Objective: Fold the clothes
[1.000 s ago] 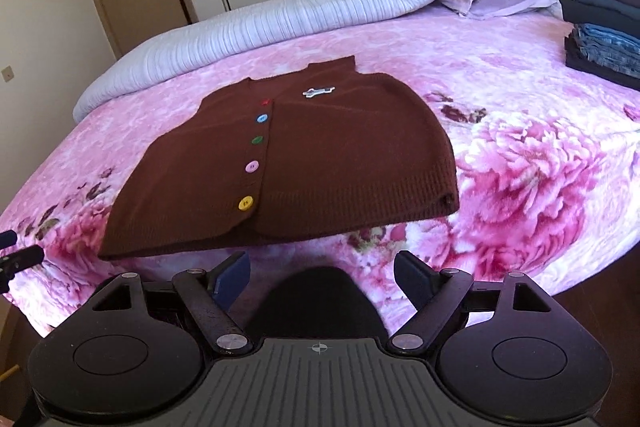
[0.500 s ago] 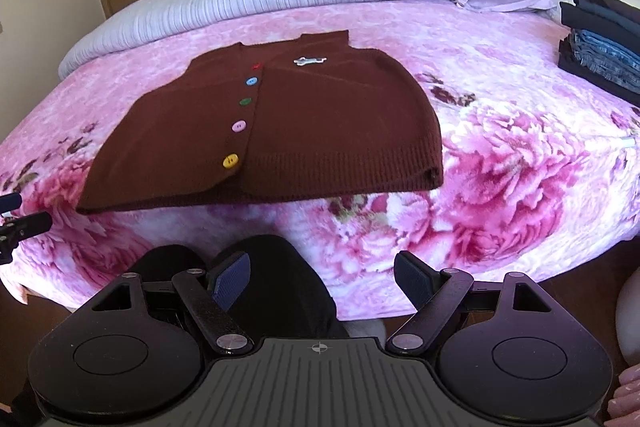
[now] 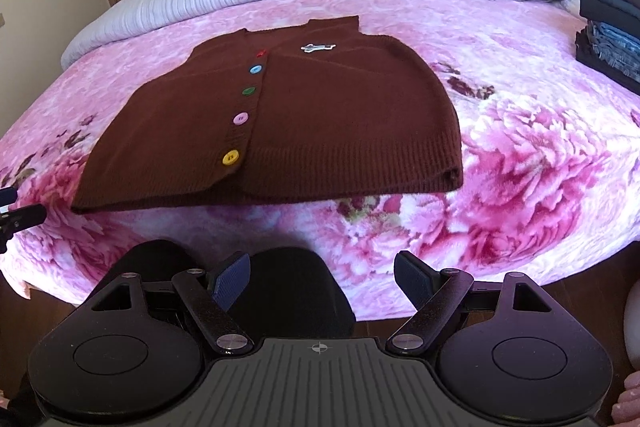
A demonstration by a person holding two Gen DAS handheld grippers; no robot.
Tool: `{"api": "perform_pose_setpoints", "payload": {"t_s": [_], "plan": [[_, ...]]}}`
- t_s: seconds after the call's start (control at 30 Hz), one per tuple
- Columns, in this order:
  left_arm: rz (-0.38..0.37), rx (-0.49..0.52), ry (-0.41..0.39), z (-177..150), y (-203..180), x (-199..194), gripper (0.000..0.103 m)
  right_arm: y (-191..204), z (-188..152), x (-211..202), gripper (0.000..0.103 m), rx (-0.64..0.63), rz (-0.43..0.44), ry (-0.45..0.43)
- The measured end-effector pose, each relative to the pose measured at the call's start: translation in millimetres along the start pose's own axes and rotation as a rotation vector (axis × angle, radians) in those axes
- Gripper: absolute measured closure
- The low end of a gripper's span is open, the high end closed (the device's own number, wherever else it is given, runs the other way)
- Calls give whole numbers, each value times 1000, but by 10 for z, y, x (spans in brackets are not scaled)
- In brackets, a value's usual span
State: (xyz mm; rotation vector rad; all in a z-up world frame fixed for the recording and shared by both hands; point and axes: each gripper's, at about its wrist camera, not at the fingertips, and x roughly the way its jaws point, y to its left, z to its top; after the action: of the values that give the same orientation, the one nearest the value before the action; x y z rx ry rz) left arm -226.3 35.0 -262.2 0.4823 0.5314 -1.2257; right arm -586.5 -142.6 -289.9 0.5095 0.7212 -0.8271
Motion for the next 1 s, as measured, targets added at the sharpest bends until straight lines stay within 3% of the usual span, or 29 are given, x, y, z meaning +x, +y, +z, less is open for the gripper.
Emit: {"api": "perform_pose_setpoints", "payload": {"t_s": [0.27, 0.37, 0.43, 0.57, 0.67, 0.77, 0.9, 1.0], "plan": [[8, 21, -24, 141, 111, 136, 14, 83, 183, 87, 21, -58, -16, -19], [40, 96, -55, 164, 197, 159, 14, 448, 239, 23, 21, -269, 0, -128], [92, 138, -64, 143, 314, 165, 14, 748, 232, 15, 21, -421, 67, -172], [194, 217, -81, 99, 556, 173, 14, 1390, 71, 129, 21, -720, 236, -210], [228, 193, -77, 24, 803, 138, 14, 1875, -145, 306, 21, -965, 289, -222], [240, 155, -68, -58, 991, 120, 14, 2182, -341, 553, 24, -1139, 292, -224], [222, 163, -44, -174, 1095, 173, 14, 2455, -530, 938, 48, -1320, 218, -224], [179, 235, -45, -233, 1081, 254, 14, 2494, -577, 1152, 53, -1403, 181, -250]]}}
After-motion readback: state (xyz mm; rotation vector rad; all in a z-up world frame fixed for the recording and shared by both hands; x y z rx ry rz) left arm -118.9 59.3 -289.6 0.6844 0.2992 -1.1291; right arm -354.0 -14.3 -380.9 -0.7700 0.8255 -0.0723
